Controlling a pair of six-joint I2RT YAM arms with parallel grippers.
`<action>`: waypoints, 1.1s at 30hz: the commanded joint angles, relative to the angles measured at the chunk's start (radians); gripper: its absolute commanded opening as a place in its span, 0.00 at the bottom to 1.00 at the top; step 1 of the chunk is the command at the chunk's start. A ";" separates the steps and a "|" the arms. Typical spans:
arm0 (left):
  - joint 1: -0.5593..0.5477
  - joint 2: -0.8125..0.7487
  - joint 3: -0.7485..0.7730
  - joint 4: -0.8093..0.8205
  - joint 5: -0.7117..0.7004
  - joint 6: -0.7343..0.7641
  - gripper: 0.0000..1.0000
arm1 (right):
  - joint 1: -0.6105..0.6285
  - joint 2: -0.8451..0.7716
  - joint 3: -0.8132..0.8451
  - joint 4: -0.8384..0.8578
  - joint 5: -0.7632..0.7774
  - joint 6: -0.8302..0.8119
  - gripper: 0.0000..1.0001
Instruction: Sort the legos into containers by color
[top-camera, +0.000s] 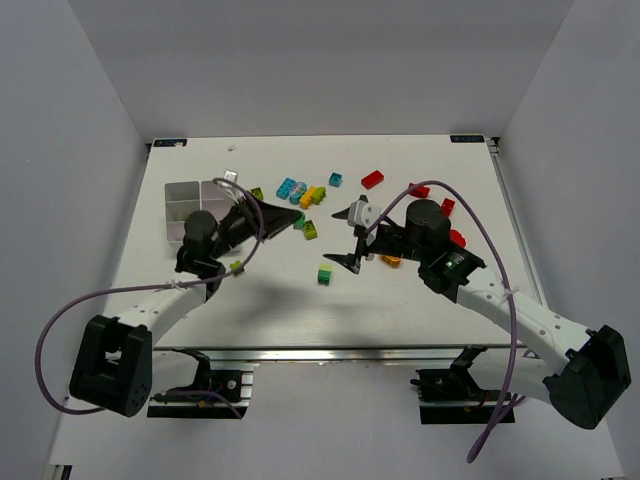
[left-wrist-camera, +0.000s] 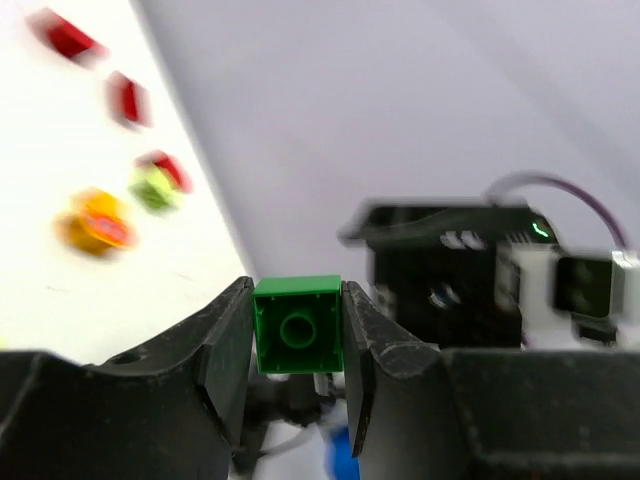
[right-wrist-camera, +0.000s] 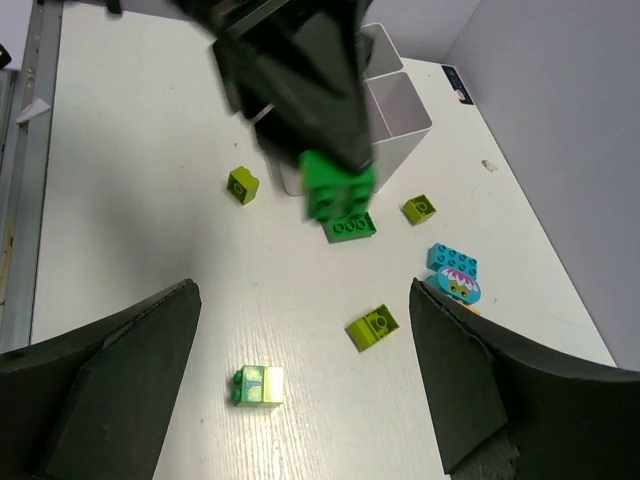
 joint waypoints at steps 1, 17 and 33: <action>0.095 -0.047 0.149 -0.533 0.010 0.339 0.00 | -0.004 -0.042 -0.026 -0.036 0.001 -0.046 0.89; 0.340 0.092 0.746 -1.453 -0.565 0.780 0.00 | -0.055 0.009 -0.037 -0.139 -0.041 0.004 0.00; 0.498 0.395 1.002 -1.524 -0.722 0.909 0.03 | -0.115 0.038 -0.044 -0.114 -0.056 0.041 0.01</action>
